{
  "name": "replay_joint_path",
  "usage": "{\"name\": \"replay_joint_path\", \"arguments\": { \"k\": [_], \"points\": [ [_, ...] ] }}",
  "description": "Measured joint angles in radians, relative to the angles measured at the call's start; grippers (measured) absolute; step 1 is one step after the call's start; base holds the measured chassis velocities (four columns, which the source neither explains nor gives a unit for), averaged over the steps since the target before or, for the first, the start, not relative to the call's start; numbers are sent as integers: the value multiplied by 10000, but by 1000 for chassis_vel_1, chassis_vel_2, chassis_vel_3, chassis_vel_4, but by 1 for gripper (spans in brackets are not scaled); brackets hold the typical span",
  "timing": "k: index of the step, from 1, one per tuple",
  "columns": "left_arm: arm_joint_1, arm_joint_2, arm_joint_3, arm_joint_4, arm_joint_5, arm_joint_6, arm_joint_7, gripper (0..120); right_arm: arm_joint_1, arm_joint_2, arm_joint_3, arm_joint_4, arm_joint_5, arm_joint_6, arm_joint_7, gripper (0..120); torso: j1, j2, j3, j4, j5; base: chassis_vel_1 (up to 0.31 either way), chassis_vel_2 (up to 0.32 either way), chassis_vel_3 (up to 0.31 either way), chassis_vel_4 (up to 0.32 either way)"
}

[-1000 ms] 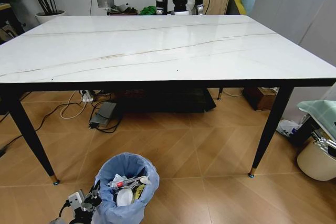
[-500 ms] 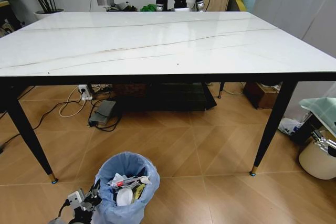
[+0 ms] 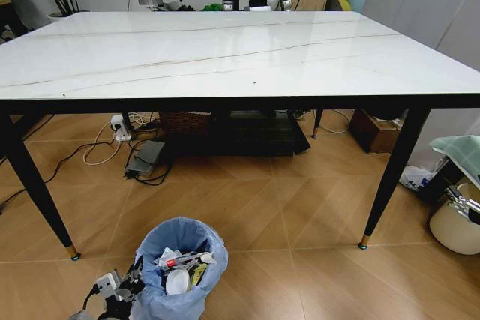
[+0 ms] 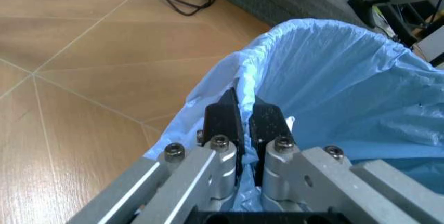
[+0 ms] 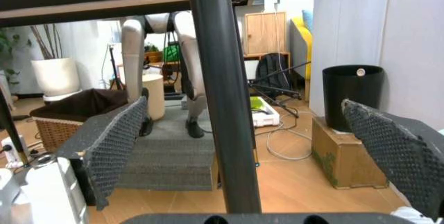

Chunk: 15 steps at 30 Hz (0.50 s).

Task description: Pick up the trash bin and place the trash from the table into it.

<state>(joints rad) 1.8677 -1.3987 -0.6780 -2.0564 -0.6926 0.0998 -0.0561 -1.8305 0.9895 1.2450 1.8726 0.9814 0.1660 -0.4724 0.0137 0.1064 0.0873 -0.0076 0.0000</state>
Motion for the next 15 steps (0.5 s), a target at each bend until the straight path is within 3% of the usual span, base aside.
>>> {"name": "replay_joint_path", "arguments": {
  "k": [15],
  "points": [
    [-37, 17, 50, -67, -102, 54, -46, 0, 0, 0, 0, 0, 0, 0, 0, 100, -93, -675, -581, 0, 0, 0, 0, 0, 0]
  ]
}}
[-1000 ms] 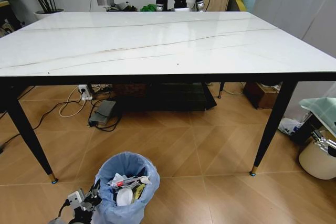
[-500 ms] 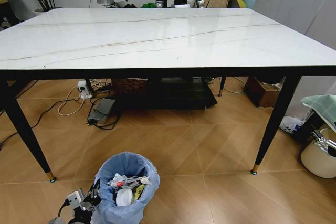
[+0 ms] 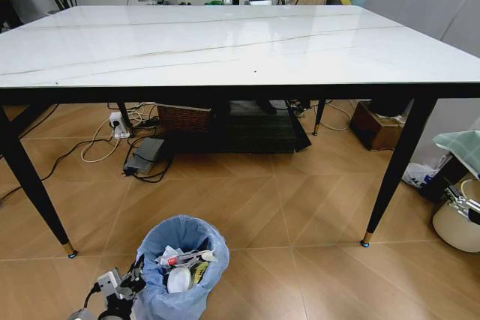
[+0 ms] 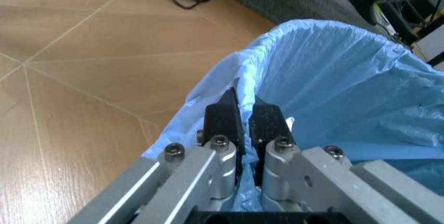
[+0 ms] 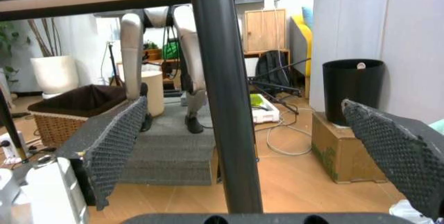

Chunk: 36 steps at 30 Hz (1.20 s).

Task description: Pick up the trash bin and place the trash from the table into it.

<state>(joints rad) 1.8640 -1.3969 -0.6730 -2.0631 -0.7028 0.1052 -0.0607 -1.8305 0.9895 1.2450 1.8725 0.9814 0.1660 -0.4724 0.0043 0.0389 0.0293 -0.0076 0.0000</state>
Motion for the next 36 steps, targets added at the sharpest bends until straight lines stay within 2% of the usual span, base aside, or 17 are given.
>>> {"name": "replay_joint_path", "arguments": {
  "k": [11, 36],
  "points": [
    [-19, -4, 13, 26, -16, 6, 0, 0, 0, 0, 0, 0, 0, 0, 0, 100, -36, -389, -303, 0, 0, 0, 0, 0, 0],
    [-64, -35, 79, 93, 158, -268, -307, 0, 0, 0, 0, 0, 0, 0, 0, 100, -41, -397, -299, 0, 0, 0, 0, 0, 0]
  ]
}}
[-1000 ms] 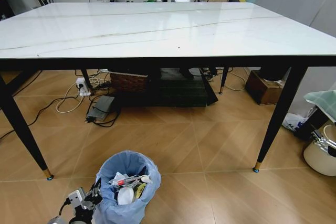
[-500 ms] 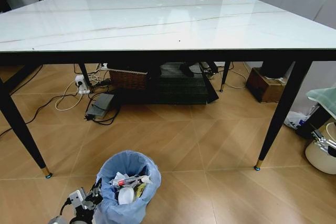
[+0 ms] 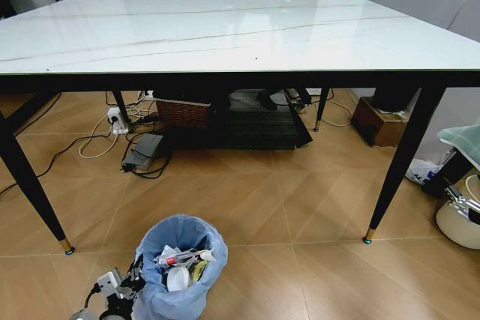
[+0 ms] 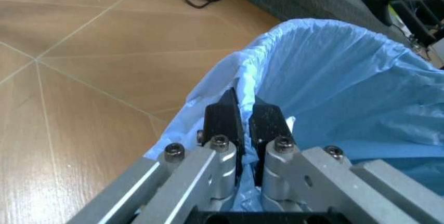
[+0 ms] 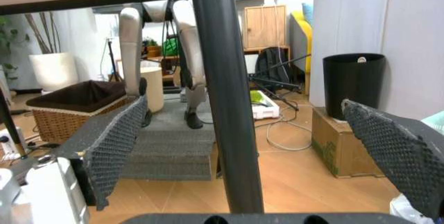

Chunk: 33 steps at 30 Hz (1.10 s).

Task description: Pick up the trash bin and place the trash from the table into it.

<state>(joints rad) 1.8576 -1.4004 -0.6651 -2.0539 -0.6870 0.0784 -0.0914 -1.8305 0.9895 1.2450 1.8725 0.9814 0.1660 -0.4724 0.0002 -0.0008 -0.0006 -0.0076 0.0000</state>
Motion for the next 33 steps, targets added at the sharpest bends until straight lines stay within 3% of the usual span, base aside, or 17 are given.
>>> {"name": "replay_joint_path", "arguments": {
  "k": [8, 16, 33],
  "points": [
    [-63, 26, -2, 126, -109, 184, -59, 0, 0, 0, 0, 0, 0, 0, 0, 100, -1, 17, 0, 0, 0, 0, 0, 0, 0],
    [-190, 27, 84, 293, -920, 532, -493, 0, 0, 0, -1, 0, 0, 0, 0, 100, -1, 33, 0, 0, 0, 0, 0, 0, 0],
    [-428, 60, 100, 595, -772, 638, -649, 0, 0, 0, 0, 0, 0, 0, 0, 100, -2, 47, 0, 0, -1, 0, 0, 0, 0]
  ]
}}
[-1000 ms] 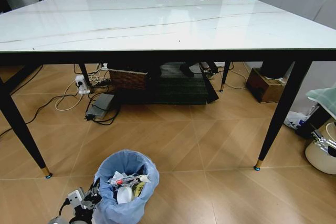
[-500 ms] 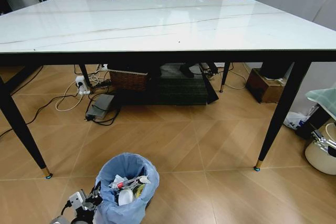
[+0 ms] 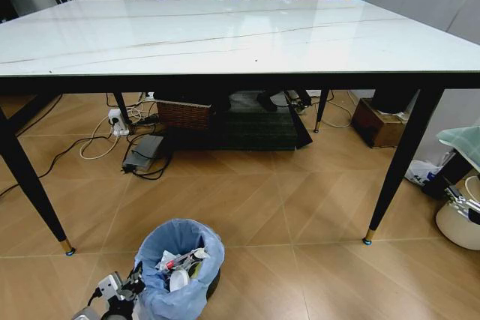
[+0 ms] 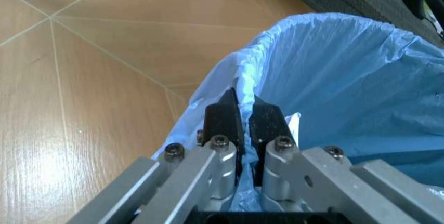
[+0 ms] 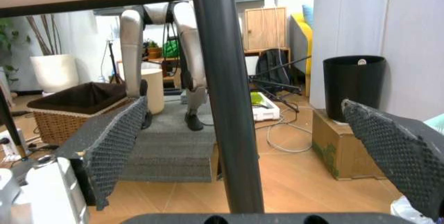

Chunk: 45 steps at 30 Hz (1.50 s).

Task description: Pick up the trash bin and place the trash from the table into it.

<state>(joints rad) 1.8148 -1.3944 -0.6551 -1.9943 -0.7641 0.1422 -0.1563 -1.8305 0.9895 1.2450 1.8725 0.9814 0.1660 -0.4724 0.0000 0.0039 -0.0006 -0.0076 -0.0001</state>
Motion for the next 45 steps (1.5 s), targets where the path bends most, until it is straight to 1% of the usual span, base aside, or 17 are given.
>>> {"name": "replay_joint_path", "arguments": {
  "k": [3, 5, 7, 8, 10, 13, 14, 16, 17, 19, 21, 23, 26, 29, 30, 42, 45],
  "points": [
    [0, -1, 14, -16, 29, -2, 5, 1, 0, 0, 0, 0, 0, 0, 0, 100, 0, 1, 0, 0, 0, 0, 0, 0, 0],
    [7, -3, 40, -74, 72, -1, 22, 15, 0, 0, 0, 0, 0, 0, 0, 100, 0, 2, 1, 0, -5, 0, 0, 0, 0],
    [9, -3, 43, -96, 79, -5, 34, 16, 0, 0, 0, 0, 0, 0, 0, 100, 0, 2, 0, -1, -3, 0, 0, 0, 0],
    [18, -1, 43, -138, 87, -18, 47, 22, 0, 0, 0, 0, 0, 0, 0, 100, 0, 3, 1, 0, 0, 0, 0, 0, 0],
    [23, 0, 43, -152, 88, -24, 50, 25, 0, 0, 0, 0, 0, 0, 0, 100, 0, 3, 1, -1, 0, 0, 0, 0, 0],
    [42, -8, 48, -232, 133, -78, 77, 44, 0, 0, 0, 0, 0, 0, 0, 100, 0, 4, 1, 0, 0, 0, 0, 0, 0],
    [42, -8, 48, -232, 133, -78, 77, 44, 0, 0, 0, 0, 0, 0, 0, 100, 0, 4, 1, 0, 0, 0, 0, 0, 0],
    [58, -15, 55, -289, 140, -101, 103, 51, 0, 0, 0, 0, 0, 0, 0, 100, 0, 5, 2, 0, 1, 0, 0, 0, 0],
    [59, -18, 55, -317, 145, -122, 122, 57, 0, 0, 0, 0, 0, 0, 0, 100, 0, 5, 2, 0, 3, 0, 0, 0, 0],
    [58, -20, 55, -333, 149, -137, 148, 59, 0, 0, 0, 0, 0, 0, 0, 100, 0, 6, 2, 0, 3, 0, 0, 0, 0],
    [41, -30, 66, -385, 187, -284, 278, 71, 0, 0, 0, 0, 0, 0, 0, 100, 0, 6, 3, 0, 3, 0, 0, 0, 0],
    [33, -34, 73, -412, 211, -343, 311, 74, 0, 0, 0, 0, 0, 0, 0, 100, 0, 6, 3, 0, 2, 0, 0, 0, 0],
    [1, -50, 95, -470, 436, -633, 370, 88, 0, 0, 0, 0, 0, 0, 0, 100, 0, 7, 4, 0, 2, 0, 0, 0, 0],
    [-13, -57, 97, -487, 500, -724, 371, 92, 0, 0, 0, 0, 0, 0, 0, 100, 0, 7, 4, 0, 2, 0, 0, 0, 0],
    [-17, -59, 98, -521, 541, -782, 371, 98, 0, 0, 0, 0, 0, 0, 0, 100, 0, 7, 4, 0, 1, 0, 0, 0, 0],
    [308, 43, -143, -1351, 1187, -1253, 662, 100, 0, 0, 0, 0, 0, 0, 0, 100, 0, 9, 5, 0, 0, 0, 0, 0, 0],
    [480, 47, -317, -2004, 1613, -1530, 781, 100, 0, 0, 0, 0, 0, 0, 0, 100, 0, 9, 5, 0, 3, 0, 0, 0, 0]
  ]
}}
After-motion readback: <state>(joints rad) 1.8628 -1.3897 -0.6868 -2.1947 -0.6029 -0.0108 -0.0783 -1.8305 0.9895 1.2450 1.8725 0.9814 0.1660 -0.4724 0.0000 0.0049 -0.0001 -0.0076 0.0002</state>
